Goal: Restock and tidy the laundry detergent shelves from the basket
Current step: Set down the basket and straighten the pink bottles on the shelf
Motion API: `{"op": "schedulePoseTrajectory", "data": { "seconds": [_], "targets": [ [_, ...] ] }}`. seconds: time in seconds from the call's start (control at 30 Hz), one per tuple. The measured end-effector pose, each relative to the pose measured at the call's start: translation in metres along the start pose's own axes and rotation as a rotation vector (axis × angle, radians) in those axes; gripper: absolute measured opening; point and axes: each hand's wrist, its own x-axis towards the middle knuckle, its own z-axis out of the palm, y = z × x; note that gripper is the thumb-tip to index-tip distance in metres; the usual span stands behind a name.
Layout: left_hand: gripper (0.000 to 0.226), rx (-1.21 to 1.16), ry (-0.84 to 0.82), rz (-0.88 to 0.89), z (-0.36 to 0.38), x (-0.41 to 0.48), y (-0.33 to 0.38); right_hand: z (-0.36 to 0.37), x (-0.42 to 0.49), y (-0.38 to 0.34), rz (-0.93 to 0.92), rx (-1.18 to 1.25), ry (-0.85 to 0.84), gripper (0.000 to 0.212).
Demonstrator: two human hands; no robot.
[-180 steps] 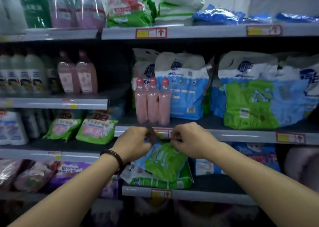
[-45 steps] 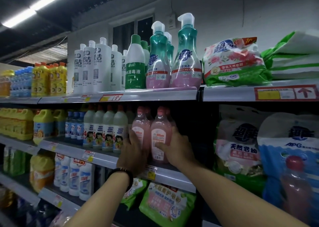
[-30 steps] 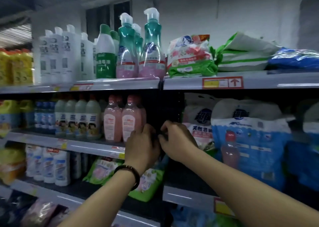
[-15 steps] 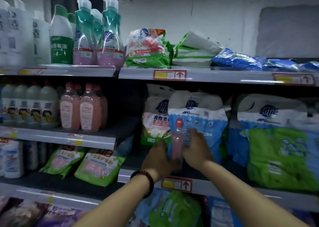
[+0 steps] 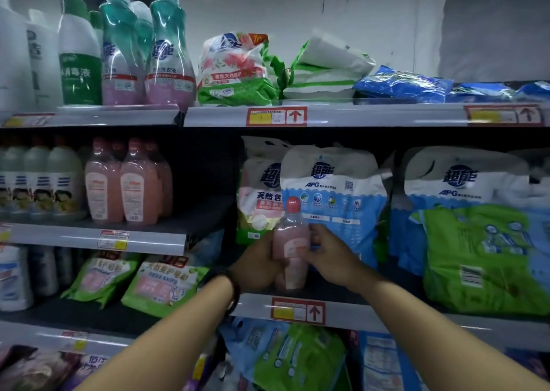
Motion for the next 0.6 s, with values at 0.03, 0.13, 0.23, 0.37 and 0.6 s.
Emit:
{"op": "schedulePoseTrajectory", "data": {
  "seconds": [0.03,0.13,0.23,0.37,0.6],
  "targets": [
    [0.051,0.01,-0.069,0.002,-0.008,-0.003,0.004,0.002,0.001,-0.001,-0.005,0.002,-0.038,0.04],
    [0.046,0.242,0.009,0.019,-0.028,-0.012,0.013,0.011,0.006,-0.007,0.003,-0.001,-0.096,0.039],
    [0.044,0.701,0.303,0.071,-0.052,-0.026,0.009,0.017,0.013,-0.009,0.047,0.033,-0.13,0.039],
    [0.043,1.047,0.621,0.15,-0.095,-0.047,-0.018,0.026,0.017,-0.012,0.052,0.106,-0.123,0.034],
    [0.031,1.063,0.506,0.072,-0.135,-0.07,-0.067,0.052,0.035,-0.039,-0.047,0.151,0.103,0.029]
  ]
}}
